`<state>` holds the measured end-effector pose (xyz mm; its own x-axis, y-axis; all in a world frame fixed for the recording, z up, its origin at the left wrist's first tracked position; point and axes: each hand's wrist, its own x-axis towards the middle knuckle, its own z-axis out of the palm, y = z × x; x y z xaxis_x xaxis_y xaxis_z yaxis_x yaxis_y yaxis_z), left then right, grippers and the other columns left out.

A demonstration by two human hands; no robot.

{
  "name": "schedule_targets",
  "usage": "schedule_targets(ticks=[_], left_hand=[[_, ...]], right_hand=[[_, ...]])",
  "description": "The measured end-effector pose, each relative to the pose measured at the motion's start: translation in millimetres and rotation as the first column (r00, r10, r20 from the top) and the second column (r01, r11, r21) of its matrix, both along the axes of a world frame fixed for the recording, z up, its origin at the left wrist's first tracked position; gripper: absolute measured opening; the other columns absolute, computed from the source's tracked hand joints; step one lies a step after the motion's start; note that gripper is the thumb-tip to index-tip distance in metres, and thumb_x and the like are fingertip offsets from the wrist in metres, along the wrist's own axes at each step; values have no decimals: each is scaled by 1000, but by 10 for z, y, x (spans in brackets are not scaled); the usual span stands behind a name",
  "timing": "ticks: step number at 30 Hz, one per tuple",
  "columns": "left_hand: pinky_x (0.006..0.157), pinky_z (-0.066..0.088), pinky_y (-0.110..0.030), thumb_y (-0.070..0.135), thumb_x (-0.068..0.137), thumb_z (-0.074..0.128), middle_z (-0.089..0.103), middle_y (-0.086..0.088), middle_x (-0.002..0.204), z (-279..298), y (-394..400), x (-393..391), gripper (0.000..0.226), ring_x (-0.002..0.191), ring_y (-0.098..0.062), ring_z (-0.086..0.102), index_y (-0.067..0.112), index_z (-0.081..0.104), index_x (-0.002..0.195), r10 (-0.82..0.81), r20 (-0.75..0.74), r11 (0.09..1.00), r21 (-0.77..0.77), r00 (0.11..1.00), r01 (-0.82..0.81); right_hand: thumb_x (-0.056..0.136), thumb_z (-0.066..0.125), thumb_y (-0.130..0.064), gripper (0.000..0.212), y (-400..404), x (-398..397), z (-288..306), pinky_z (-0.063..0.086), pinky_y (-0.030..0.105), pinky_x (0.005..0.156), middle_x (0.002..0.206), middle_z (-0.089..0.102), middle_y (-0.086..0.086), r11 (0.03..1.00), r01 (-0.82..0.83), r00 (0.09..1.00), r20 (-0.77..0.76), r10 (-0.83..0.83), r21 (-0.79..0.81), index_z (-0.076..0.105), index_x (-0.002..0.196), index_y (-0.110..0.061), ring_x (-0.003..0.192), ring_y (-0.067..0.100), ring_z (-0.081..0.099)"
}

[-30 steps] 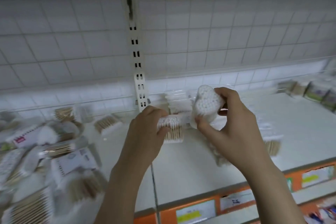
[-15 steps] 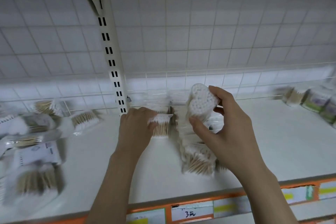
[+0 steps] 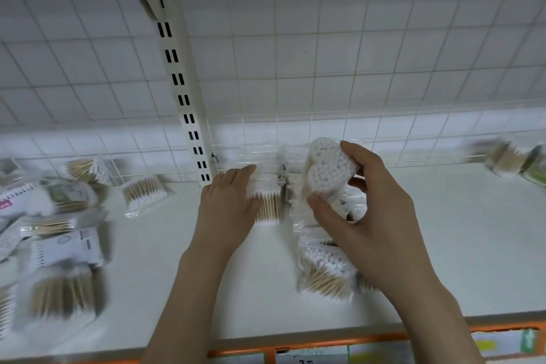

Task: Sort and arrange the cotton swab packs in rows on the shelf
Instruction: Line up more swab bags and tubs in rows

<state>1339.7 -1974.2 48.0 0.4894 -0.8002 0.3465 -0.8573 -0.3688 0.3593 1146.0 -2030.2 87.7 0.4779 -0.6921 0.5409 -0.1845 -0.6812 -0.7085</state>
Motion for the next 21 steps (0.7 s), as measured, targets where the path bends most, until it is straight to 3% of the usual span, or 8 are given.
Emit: schedule_targets(ticks=[6, 12, 17, 21], left_hand=[[101, 37, -41, 27, 86, 63, 55, -1, 126, 195, 250, -68, 44, 121, -23, 46, 17, 54, 127, -46, -46, 997, -68, 998, 43], [95, 41, -43, 25, 85, 63, 62, 0, 113, 471, 321, -395, 31, 111, -25, 54, 16, 62, 115, -169, 19, 982, -80, 985, 170], [89, 30, -30, 29, 86, 62, 61, 5, 113, 644, 248, -788, 31, 111, -20, 51, 19, 61, 115, -242, 49, 965, -89, 969, 245], [93, 30, -30, 33, 87, 59, 59, 9, 116, 693, 77, -1143, 32, 113, -15, 49, 22, 60, 118, -297, 32, 951, -75, 954, 299]], right_hand=[[76, 69, -38, 66, 124, 9, 23, 35, 5, 92, 124, 47, -19, 997, 70, 997, -39, -70, -21, 34, 132, -35, 110, -9, 44], [74, 67, -30, 66, 185, -214, 76, 30, -2, 85, 115, 43, -10, 975, 172, 982, -49, -181, -143, 39, 132, -18, 105, -16, 40], [73, 68, -32, 61, 101, -573, 110, 30, 0, 87, 113, 44, -17, 968, 210, 972, -76, -222, -139, 35, 124, -31, 108, -14, 41], [76, 71, -34, 62, -61, -945, 88, 31, 0, 87, 117, 41, -31, 962, 253, 961, -88, -262, -105, 33, 125, -36, 108, -12, 43]])
